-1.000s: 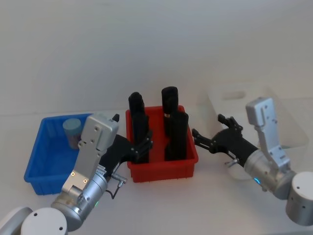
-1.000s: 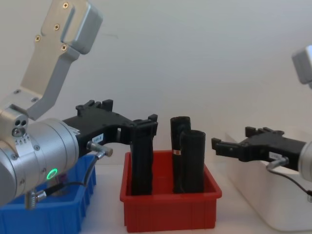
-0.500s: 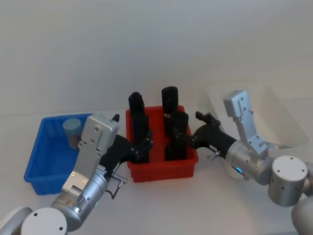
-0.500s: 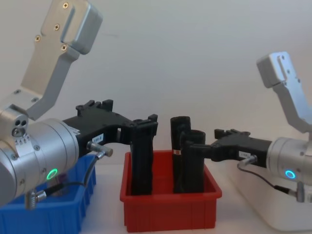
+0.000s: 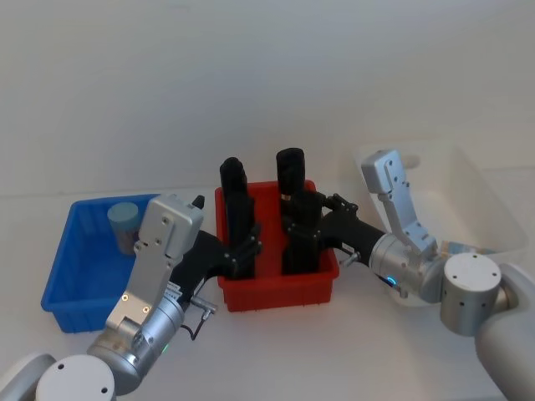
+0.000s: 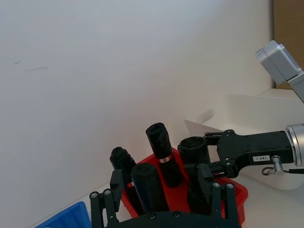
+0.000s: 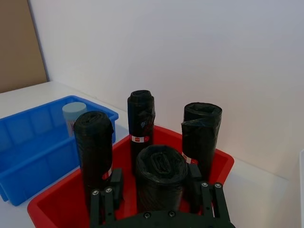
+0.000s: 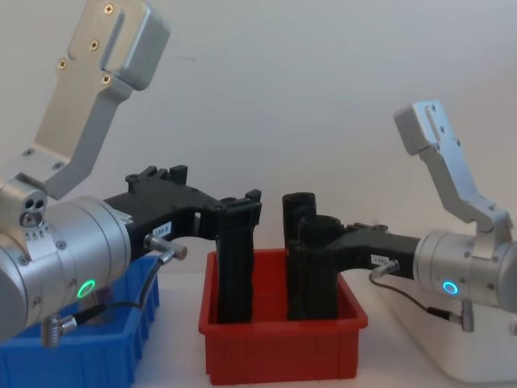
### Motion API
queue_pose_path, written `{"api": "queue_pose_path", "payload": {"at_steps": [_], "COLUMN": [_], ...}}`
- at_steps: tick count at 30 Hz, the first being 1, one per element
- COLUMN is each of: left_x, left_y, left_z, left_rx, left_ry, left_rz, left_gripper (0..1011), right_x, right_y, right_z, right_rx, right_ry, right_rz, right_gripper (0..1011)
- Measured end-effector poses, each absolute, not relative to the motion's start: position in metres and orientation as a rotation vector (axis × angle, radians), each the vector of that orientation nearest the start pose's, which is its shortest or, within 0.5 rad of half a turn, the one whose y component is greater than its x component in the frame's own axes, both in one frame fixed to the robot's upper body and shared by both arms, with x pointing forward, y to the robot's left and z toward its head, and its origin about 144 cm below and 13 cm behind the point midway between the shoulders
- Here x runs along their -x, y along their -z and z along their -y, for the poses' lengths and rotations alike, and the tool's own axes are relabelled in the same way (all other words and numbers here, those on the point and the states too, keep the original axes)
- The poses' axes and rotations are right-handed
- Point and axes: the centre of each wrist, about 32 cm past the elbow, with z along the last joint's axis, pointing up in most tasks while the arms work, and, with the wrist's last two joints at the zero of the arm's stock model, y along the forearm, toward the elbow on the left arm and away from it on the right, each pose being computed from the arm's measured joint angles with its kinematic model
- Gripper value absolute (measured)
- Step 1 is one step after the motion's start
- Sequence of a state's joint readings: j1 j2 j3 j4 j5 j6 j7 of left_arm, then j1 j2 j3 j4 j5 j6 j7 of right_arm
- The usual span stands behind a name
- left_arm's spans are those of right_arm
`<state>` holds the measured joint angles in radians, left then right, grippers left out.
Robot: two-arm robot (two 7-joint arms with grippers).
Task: Pick the cotton swabs from the blue box and place them into the white box.
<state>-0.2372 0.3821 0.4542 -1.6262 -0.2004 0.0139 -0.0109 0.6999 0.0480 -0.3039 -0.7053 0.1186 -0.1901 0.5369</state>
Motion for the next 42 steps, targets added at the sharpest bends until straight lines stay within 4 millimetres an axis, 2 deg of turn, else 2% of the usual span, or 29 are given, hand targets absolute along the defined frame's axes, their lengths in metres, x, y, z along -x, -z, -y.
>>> {"api": "queue_pose_path", "payload": {"at_steps": [4,6,7,10,11,13,21,27,32,42], "left_x": [-0.492,-0.492,-0.492,-0.492,-0.492,-0.492,-0.492,-0.492,-0.492,-0.492], "left_y": [-1.204,-1.204,-1.204,-1.204,-1.204,-1.204,-1.204,-1.204,-1.204,-1.204], "left_z": [-0.198,-0.198,-0.198,-0.198,-0.198,-0.198,-0.198,-0.198,-0.198,-0.198], "left_rx": [-0.061,-0.061,-0.061,-0.061,-0.061,-0.061,-0.061,-0.061,-0.061,-0.061], "left_ry": [-1.124,-1.124,-1.124,-1.124,-1.124,-1.124,-1.124,-1.124,-1.124,-1.124], "left_rz": [0.268,0.268,0.268,0.268,0.268,0.268,0.268,0.268,0.268,0.268], "left_gripper": [1000,1000,1000,1000,1000,1000,1000,1000,1000,1000], "right_x": [-0.636,-0.638,-0.638,-0.640,-0.640,-0.640,-0.637,-0.631,-0.618,-0.598], "right_y": [-1.156,-1.156,-1.155,-1.154,-1.154,-1.154,-1.161,-1.175,-1.193,-1.214], "right_z": [0.189,0.188,0.188,0.188,0.187,0.187,0.188,0.188,0.190,0.193], "right_rx": [0.107,0.107,0.110,0.112,0.112,0.111,0.081,0.032,-0.027,-0.086], "right_ry": [0.845,0.843,0.842,0.840,0.839,0.839,0.840,0.850,0.876,0.939], "right_rz": [0.057,0.057,0.054,0.053,0.052,0.054,0.076,0.111,0.150,0.184], "right_gripper": [768,731,675,633,547,493,422,392,369,352]}}
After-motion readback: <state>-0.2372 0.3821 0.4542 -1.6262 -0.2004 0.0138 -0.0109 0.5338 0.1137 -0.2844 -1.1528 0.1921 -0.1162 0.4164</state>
